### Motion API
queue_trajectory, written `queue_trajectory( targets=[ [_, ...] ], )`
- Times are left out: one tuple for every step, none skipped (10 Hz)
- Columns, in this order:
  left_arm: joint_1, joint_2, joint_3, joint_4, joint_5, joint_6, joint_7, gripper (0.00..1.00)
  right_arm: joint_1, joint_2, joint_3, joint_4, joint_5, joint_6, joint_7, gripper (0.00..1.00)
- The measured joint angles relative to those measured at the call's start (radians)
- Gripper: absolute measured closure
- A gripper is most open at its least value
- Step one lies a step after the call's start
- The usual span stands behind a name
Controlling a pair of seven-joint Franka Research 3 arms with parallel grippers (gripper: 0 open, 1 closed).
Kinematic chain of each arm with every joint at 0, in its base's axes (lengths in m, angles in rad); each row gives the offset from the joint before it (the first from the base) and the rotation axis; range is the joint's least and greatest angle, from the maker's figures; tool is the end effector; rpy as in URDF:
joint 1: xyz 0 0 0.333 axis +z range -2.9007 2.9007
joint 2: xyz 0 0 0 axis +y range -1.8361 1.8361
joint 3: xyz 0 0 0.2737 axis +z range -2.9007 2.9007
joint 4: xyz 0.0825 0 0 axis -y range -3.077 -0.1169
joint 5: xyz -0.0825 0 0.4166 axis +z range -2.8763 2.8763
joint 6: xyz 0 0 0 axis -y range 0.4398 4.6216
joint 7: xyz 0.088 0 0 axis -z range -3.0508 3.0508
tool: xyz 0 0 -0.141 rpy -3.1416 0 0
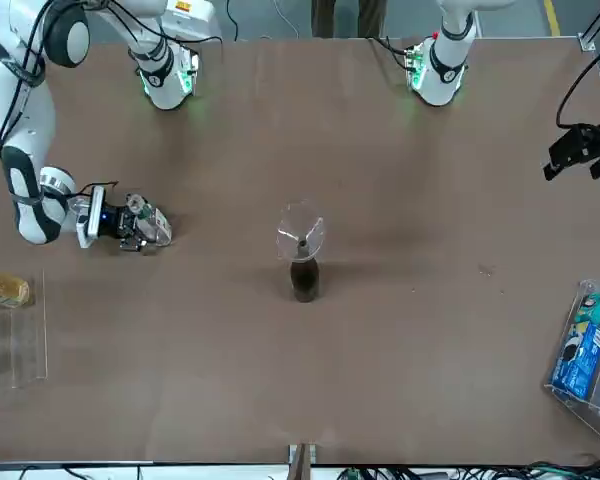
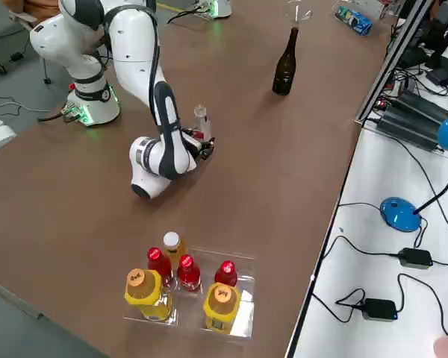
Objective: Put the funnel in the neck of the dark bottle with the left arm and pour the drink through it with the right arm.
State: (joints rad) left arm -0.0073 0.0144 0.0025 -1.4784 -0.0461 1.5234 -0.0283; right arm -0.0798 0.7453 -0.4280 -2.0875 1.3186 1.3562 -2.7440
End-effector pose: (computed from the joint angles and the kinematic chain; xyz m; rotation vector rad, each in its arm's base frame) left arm 0.5876 -0.0095 0.5821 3.0946 0.0319 0.0462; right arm 0.4359 -0.1109 0.0300 -1.4601 -1.1577 -1.0992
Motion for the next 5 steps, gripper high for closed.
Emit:
queue_trajectory(
  targets=[
    [0.000, 0.000, 0.000, 0.000, 0.000, -0.002, 0.000, 0.00, 0.000, 0.000, -0.021, 0.000, 0.000, -0.003, 0.000, 0.01],
    [0.000, 0.000, 0.000, 0.000, 0.000, -0.002, 0.000, 0.00, 0.001, 0.000, -0.036, 0.000, 0.000, -0.005, 0.002, 0.00],
    [0.000, 0.000, 0.000, 0.000, 0.000, -0.002, 0.000, 0.00, 0.001, 0.000, -0.053, 0.001, -0.003, -0.007, 0.006, 0.00],
    [0.000, 0.000, 0.000, 0.000, 0.000, -0.002, 0.000, 0.00, 0.004, -0.001, -0.076, 0.003, -0.012, -0.009, 0.016, 0.00],
    [0.000, 0.000, 0.000, 0.000, 0.000, -0.002, 0.000, 0.00, 0.007, -0.005, -0.106, 0.005, -0.036, -0.012, 0.028, 0.00]
  ],
)
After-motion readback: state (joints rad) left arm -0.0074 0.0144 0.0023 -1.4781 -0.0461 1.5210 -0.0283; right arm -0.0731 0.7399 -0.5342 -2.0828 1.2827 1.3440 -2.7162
